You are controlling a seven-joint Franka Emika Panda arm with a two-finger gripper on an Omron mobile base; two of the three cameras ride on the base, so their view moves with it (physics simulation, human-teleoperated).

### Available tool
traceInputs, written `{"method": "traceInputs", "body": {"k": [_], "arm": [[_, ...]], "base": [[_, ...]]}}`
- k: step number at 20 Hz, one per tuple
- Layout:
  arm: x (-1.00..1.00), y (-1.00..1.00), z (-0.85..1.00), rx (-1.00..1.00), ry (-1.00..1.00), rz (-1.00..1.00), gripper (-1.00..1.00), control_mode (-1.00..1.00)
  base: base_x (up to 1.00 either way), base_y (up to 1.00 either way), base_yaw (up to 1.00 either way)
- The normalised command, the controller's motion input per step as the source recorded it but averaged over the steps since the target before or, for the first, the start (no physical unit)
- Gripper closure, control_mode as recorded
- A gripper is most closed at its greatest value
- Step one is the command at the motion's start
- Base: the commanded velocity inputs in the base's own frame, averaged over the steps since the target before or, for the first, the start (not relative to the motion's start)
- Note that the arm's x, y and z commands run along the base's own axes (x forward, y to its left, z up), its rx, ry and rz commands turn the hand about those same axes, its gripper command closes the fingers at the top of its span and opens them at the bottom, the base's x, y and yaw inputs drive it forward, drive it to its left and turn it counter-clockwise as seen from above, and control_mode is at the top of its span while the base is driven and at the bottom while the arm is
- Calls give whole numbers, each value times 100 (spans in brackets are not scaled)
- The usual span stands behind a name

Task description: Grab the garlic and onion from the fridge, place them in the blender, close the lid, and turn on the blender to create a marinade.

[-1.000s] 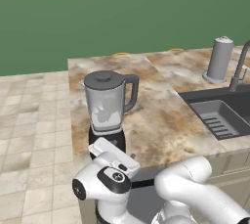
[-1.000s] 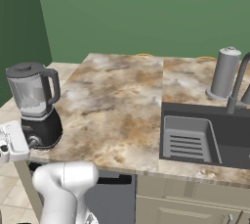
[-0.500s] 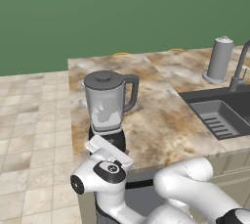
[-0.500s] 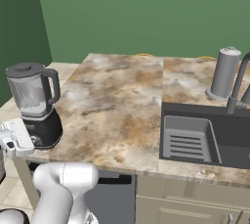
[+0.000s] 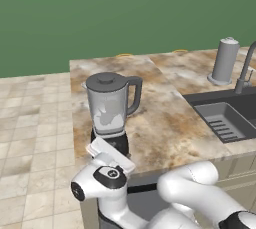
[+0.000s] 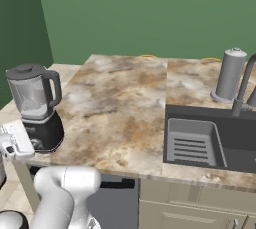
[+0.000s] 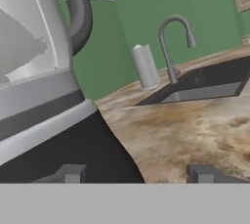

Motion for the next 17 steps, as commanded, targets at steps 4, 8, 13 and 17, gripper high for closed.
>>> {"method": "traceInputs", "body": {"k": [4, 8, 13, 17], "arm": [[-77, 0, 36, 2, -21, 0, -100, -100], [-70, 2, 77, 0, -18, 0, -100, -100], [-69, 6, 89, 0, -15, 0, -100, -100], [-55, 0, 99, 0, -17, -1, -100, -100]], "base": [[0, 0, 0], [0, 0, 0], [0, 0, 0], [0, 0, 0]]}}
